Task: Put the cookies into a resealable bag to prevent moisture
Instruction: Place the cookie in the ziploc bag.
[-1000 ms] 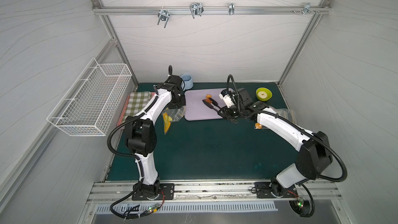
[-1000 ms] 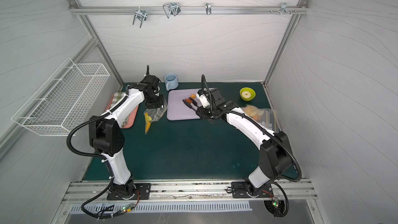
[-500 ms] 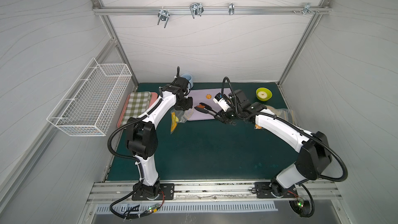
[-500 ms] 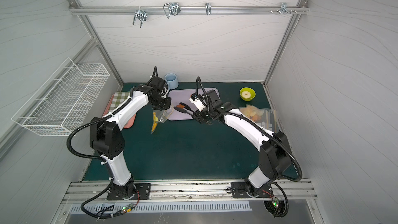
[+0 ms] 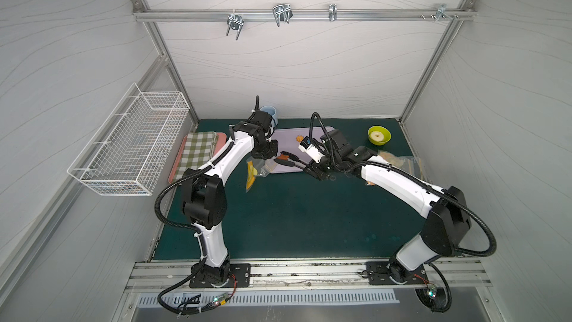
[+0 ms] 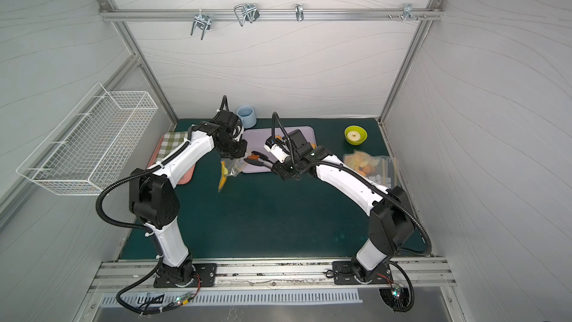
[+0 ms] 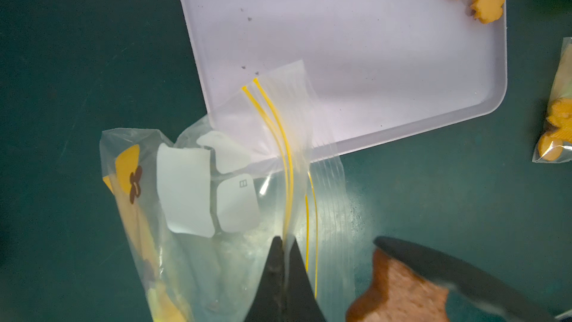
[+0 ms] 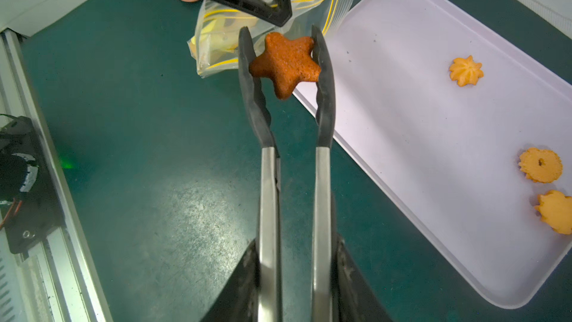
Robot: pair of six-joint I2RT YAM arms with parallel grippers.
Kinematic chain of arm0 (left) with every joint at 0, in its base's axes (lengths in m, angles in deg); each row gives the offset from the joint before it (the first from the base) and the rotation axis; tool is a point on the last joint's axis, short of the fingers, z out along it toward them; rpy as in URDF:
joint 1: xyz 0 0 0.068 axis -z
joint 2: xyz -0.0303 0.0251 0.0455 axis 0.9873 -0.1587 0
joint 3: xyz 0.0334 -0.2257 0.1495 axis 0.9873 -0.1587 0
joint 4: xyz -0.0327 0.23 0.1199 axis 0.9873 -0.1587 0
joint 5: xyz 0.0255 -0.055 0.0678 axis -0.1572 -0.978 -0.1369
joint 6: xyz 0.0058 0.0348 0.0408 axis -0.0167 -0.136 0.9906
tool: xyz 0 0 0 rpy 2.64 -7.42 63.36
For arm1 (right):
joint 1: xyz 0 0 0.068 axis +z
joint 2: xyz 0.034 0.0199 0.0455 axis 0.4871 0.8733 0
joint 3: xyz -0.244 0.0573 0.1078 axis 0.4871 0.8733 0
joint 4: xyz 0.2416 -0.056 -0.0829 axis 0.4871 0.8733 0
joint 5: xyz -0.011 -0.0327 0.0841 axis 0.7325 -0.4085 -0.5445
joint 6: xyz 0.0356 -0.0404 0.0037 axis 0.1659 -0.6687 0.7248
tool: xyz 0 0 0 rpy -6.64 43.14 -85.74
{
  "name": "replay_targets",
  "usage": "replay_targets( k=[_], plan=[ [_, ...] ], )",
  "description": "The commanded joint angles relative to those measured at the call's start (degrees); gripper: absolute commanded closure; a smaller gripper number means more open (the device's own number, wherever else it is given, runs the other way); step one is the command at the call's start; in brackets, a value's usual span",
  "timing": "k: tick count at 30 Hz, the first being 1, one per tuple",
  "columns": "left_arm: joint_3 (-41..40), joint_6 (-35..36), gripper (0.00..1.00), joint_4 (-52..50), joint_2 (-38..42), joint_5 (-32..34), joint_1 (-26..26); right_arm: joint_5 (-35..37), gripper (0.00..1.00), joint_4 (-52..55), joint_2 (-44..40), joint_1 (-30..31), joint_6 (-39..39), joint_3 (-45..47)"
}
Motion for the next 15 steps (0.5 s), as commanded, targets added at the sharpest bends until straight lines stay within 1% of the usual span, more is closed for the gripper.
replay_targets(
  k=[1,8,15],
  plan=[
    [0.12,1.42,1.00,1.41,2.49,0.26,0.33,1.33,0.63,2.10,1.21,1.14,-3.19,-2.15],
    [-0.67,1.46,1.00,2.39,3.72,0.14,0.33,1.81,0.63,3.84,2.66,2.13,-5.10,-3.03],
    [-0.77,1.72,1.00,2.83,3.51,-1.49,0.51,2.10,0.63,2.53,2.68,3.77,-5.57,-4.27]
  ],
)
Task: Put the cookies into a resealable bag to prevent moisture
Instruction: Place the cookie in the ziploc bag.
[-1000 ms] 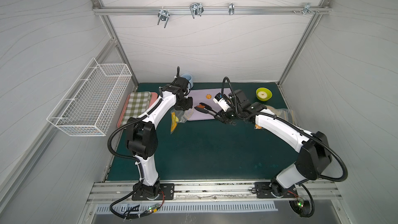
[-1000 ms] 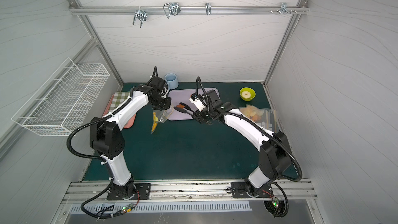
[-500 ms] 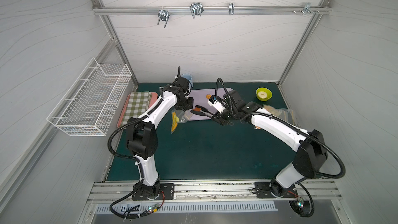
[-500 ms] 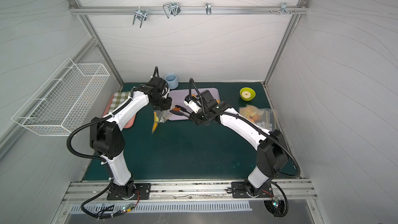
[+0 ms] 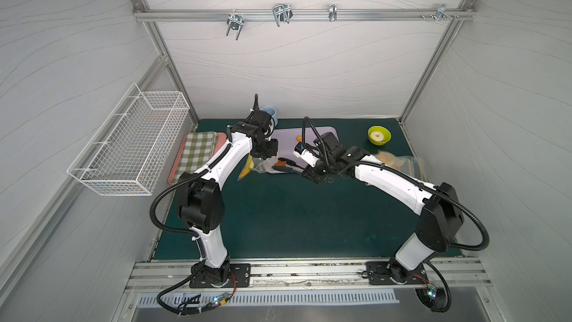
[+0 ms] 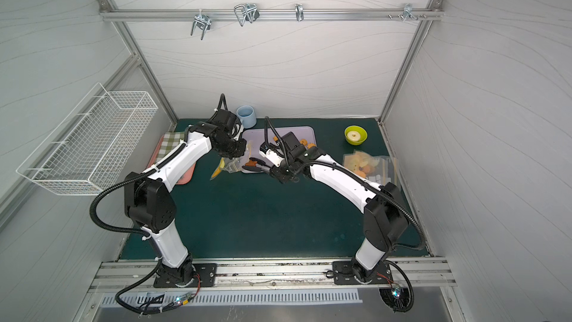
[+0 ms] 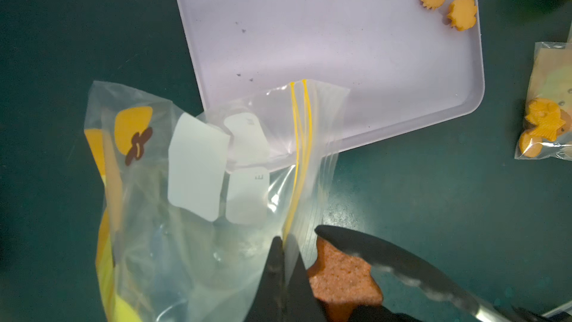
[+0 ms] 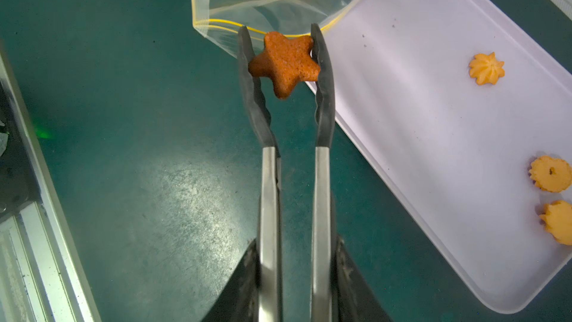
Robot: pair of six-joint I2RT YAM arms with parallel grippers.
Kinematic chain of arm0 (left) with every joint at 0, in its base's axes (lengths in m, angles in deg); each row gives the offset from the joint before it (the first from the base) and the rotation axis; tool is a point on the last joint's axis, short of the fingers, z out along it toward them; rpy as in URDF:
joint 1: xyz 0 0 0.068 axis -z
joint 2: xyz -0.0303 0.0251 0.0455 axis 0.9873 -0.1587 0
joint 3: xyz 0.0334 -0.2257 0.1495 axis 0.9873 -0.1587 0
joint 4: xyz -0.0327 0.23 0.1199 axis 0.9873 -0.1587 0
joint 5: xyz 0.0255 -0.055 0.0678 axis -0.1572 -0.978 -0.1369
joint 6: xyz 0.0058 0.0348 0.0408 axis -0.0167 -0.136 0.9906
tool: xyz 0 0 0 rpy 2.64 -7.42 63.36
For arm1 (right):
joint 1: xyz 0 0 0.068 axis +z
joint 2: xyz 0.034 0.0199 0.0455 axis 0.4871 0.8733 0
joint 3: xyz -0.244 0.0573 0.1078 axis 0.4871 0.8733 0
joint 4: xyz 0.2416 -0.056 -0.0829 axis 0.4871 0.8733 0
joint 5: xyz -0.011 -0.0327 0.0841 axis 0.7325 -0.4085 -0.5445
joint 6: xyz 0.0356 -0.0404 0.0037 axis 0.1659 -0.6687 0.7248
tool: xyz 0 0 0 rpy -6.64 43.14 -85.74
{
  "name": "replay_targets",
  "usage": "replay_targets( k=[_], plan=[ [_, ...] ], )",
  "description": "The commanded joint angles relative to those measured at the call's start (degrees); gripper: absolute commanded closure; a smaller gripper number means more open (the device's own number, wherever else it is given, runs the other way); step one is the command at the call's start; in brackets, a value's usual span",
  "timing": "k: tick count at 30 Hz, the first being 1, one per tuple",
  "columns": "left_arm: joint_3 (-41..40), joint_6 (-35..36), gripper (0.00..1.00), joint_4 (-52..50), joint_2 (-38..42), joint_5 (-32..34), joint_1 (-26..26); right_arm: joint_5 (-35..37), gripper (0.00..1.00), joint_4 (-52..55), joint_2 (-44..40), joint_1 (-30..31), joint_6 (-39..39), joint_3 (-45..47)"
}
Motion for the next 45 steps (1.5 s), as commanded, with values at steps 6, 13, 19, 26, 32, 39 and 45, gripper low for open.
replay_targets(
  k=[6,13,19,26,32,39,45],
  plan=[
    [0.35,1.32,1.00,1.32,0.64,-0.46,0.35,4.51,0.63,-0.66,0.05,2.84,-2.49,-2.59],
    [0.91,1.22,1.00,0.54,0.10,0.42,0.39,11.01,0.63,-2.09,-2.44,3.96,-3.31,-0.41],
    [0.79,1.31,1.00,0.49,0.11,0.00,0.44,9.14,0.63,-0.81,-1.26,4.17,-4.53,-2.21],
    [0.81,1.29,1.00,0.64,-0.17,-0.90,0.44,11.66,0.63,-2.47,-0.46,6.42,-7.80,-2.20],
    [0.71,1.49,1.00,0.68,-0.14,-1.30,0.44,12.51,0.62,-4.77,-0.53,6.18,-7.23,-2.52],
    [0.70,1.57,1.00,0.64,0.21,-2.31,0.44,2.06,0.63,-0.15,3.38,1.88,-2.66,-6.67],
    [0.68,1.58,1.00,0.67,0.33,-2.12,0.44,0.74,0.63,4.52,7.20,0.76,-1.78,-9.61]
  ],
)
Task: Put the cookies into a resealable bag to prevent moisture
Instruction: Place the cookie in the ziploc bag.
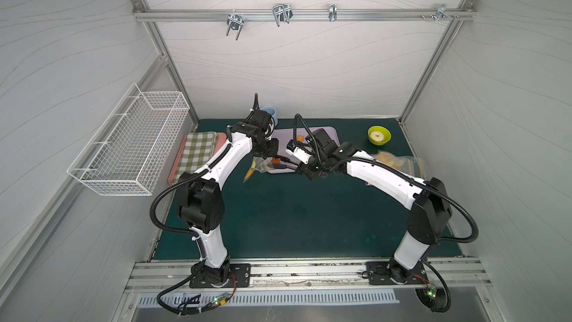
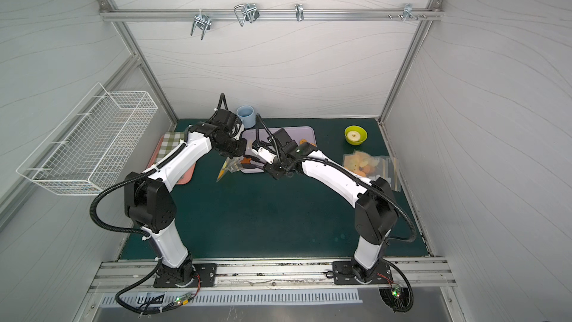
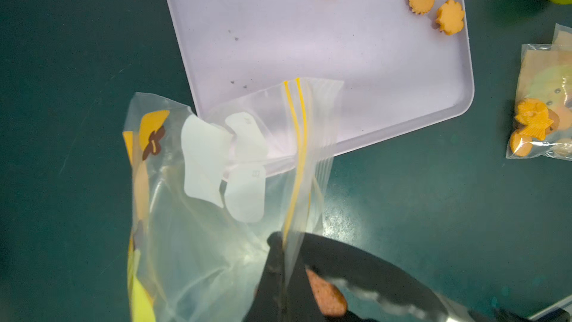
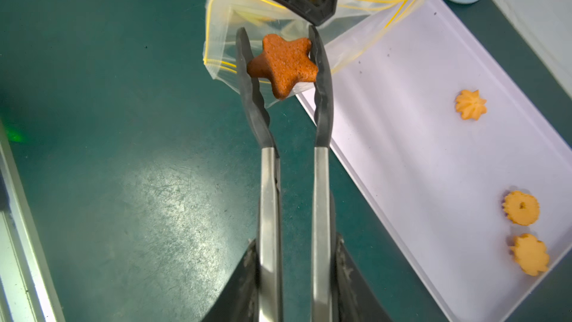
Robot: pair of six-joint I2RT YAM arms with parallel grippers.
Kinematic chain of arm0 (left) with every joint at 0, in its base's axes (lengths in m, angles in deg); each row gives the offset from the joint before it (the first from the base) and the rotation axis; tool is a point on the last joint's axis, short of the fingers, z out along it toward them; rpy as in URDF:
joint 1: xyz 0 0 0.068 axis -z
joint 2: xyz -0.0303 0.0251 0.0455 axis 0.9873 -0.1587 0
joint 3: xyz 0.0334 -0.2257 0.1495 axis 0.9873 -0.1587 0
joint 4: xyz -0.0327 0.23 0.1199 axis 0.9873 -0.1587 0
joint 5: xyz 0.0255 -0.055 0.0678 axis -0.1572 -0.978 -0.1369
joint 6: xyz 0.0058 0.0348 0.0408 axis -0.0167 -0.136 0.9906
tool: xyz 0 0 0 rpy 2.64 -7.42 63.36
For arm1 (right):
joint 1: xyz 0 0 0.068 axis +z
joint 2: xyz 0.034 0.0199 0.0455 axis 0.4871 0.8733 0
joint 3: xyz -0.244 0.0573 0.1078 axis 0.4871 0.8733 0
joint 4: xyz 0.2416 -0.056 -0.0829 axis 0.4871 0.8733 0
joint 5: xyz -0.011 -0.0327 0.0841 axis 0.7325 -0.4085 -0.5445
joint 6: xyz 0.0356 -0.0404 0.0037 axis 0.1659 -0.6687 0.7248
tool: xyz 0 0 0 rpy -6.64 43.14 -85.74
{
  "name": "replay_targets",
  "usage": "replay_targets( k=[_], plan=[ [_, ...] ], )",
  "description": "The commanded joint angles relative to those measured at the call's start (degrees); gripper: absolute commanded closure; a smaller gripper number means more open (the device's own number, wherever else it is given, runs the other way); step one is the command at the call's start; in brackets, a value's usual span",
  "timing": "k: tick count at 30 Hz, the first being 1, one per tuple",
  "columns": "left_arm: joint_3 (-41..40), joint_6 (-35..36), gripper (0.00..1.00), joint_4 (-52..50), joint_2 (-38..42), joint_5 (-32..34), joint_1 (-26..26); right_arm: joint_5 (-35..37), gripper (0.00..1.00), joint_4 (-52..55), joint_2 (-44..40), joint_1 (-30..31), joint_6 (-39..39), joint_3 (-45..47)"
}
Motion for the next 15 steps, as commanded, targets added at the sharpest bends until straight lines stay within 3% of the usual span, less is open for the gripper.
replay_targets(
  k=[1,6,11,15],
  plan=[
    [0.73,0.99,1.00,-0.32,0.35,-1.29,0.42,-1.29,0.64,2.82,1.62,-0.48,0.96,-2.27],
    [0.74,0.91,1.00,-0.19,0.27,-2.19,0.41,-0.42,0.63,1.23,2.09,-0.80,2.37,-2.74],
    [0.75,0.90,1.00,-0.11,0.21,-2.47,0.41,-6.72,0.61,-4.32,2.82,-1.35,4.84,-3.51],
    [0.74,0.90,1.00,-0.10,0.25,-2.68,0.42,-8.06,0.54,-2.15,6.78,-1.32,5.11,-7.56]
  ],
)
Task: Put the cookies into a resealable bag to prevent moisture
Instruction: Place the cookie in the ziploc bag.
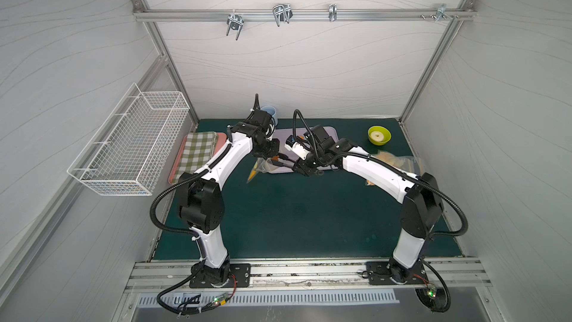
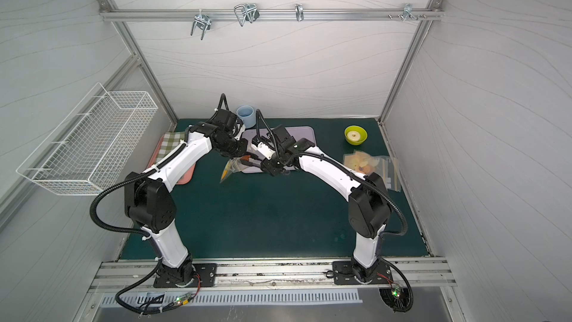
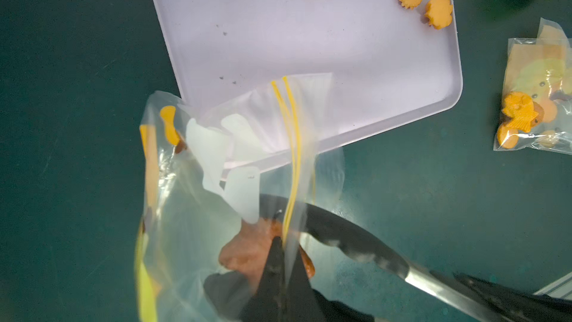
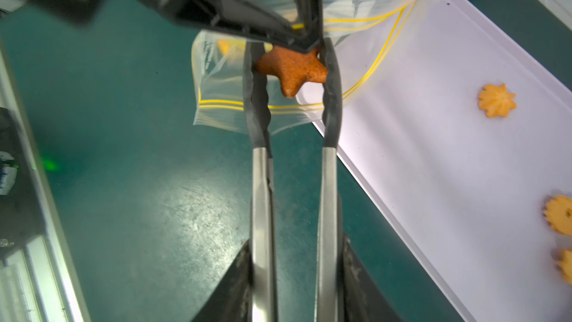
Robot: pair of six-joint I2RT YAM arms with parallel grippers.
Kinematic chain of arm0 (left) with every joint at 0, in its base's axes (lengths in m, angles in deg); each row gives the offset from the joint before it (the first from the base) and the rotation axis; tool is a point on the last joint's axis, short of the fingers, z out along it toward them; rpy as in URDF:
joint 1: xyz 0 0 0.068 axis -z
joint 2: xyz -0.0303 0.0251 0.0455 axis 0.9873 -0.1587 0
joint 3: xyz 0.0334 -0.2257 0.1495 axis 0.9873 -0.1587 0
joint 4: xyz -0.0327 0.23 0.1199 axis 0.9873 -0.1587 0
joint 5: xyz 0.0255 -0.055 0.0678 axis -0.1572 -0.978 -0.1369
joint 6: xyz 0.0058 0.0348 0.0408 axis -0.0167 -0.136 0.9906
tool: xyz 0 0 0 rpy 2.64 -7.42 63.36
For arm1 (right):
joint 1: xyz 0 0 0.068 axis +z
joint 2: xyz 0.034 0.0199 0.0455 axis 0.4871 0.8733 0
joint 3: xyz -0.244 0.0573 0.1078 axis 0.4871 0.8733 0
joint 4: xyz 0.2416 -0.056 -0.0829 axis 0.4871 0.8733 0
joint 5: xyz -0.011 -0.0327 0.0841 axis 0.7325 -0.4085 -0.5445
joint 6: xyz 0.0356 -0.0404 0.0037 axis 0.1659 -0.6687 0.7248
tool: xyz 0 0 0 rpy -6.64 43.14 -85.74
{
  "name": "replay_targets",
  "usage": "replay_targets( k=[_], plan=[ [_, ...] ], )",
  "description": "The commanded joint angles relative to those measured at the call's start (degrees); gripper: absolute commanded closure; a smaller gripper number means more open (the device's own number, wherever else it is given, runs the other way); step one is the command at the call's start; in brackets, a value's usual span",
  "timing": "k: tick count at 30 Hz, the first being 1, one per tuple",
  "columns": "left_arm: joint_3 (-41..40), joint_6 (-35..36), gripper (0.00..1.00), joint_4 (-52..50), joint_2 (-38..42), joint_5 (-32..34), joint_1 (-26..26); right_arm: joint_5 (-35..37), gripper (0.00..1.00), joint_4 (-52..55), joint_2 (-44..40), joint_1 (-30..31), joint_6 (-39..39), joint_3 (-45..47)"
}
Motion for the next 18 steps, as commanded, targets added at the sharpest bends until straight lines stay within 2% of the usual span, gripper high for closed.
replay_targets(
  k=[1,3,6,13,18],
  plan=[
    [0.75,0.90,1.00,-0.03,0.17,-1.15,0.27,-3.25,0.52,-1.62,3.11,-0.32,0.68,-3.51],
    [0.74,0.90,1.00,-0.03,0.24,-0.94,0.20,-2.62,0.45,-1.24,4.05,-0.30,0.76,-4.11],
    [0.77,0.85,1.00,-0.02,0.13,-0.52,0.27,-2.46,0.41,-2.18,3.32,-0.34,1.00,-2.88],
    [0.96,0.30,1.00,-0.40,-0.22,2.10,0.19,-0.49,0.40,-3.10,-1.91,-0.64,1.49,0.96],
    [1.68,-0.84,1.00,-1.47,-1.07,4.74,-0.04,2.96,0.42,-4.91,-12.41,-0.80,4.64,9.55]
  ],
)
